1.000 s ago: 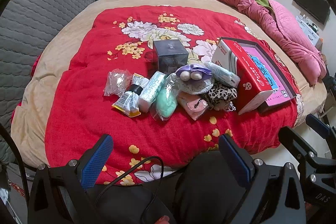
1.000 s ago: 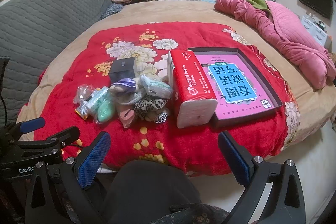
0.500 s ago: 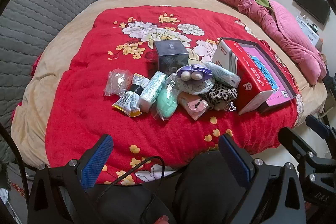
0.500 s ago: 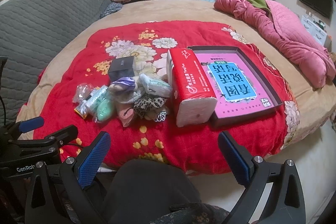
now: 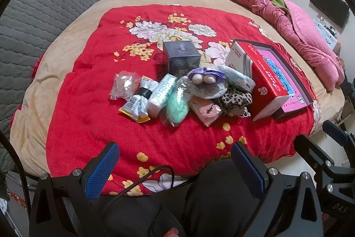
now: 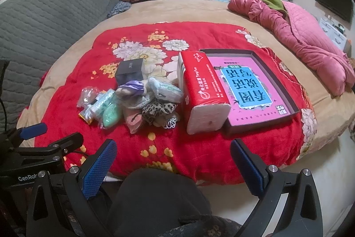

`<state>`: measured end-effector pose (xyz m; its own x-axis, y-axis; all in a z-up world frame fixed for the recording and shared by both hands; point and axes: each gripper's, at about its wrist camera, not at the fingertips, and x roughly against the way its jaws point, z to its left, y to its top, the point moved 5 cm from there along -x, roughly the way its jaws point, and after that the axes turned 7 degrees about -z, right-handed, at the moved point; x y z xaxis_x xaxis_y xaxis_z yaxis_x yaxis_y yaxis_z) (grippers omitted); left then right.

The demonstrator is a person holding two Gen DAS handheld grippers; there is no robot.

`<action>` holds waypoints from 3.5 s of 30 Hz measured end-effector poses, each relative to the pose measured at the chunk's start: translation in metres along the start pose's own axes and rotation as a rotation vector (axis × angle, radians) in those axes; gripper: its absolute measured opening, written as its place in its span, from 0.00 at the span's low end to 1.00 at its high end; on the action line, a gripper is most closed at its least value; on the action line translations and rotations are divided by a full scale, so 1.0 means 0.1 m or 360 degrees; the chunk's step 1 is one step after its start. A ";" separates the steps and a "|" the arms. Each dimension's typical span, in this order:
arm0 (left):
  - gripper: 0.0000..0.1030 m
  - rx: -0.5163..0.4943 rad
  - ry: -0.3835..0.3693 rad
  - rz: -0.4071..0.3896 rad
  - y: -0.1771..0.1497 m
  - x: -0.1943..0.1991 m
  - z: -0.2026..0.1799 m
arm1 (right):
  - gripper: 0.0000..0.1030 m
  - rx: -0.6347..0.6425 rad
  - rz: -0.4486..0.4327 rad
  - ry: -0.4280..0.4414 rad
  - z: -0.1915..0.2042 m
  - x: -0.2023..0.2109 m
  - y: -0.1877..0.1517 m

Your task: Organize soft objects

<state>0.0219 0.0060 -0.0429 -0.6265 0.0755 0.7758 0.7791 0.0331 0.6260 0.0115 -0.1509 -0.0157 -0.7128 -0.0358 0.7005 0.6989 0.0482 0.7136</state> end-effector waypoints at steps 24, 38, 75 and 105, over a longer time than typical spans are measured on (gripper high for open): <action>0.98 0.0348 -0.0016 0.0241 0.46 -1.14 1.44 | 0.58 0.0912 0.0199 -0.0210 0.43 -1.51 0.49; 0.82 0.0292 -0.0052 0.0423 0.62 -1.85 1.31 | 0.29 0.0824 0.0326 0.0042 0.42 -1.78 0.48; 0.44 0.0006 -0.0438 0.0009 1.34 -0.61 -0.15 | 0.23 0.0099 -0.0024 0.0252 -0.49 -0.72 1.08; 0.45 -0.0742 -0.0523 0.0497 0.82 -1.75 -3.18 | 0.23 -0.0223 0.0131 -0.0058 -2.75 -1.03 0.52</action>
<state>0.1887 -0.3216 -0.1014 -0.2752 0.3148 0.9084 0.7861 -0.4703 0.4011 0.1377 -0.4191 -0.0481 -0.6526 -0.0010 0.7577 0.7546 -0.0901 0.6499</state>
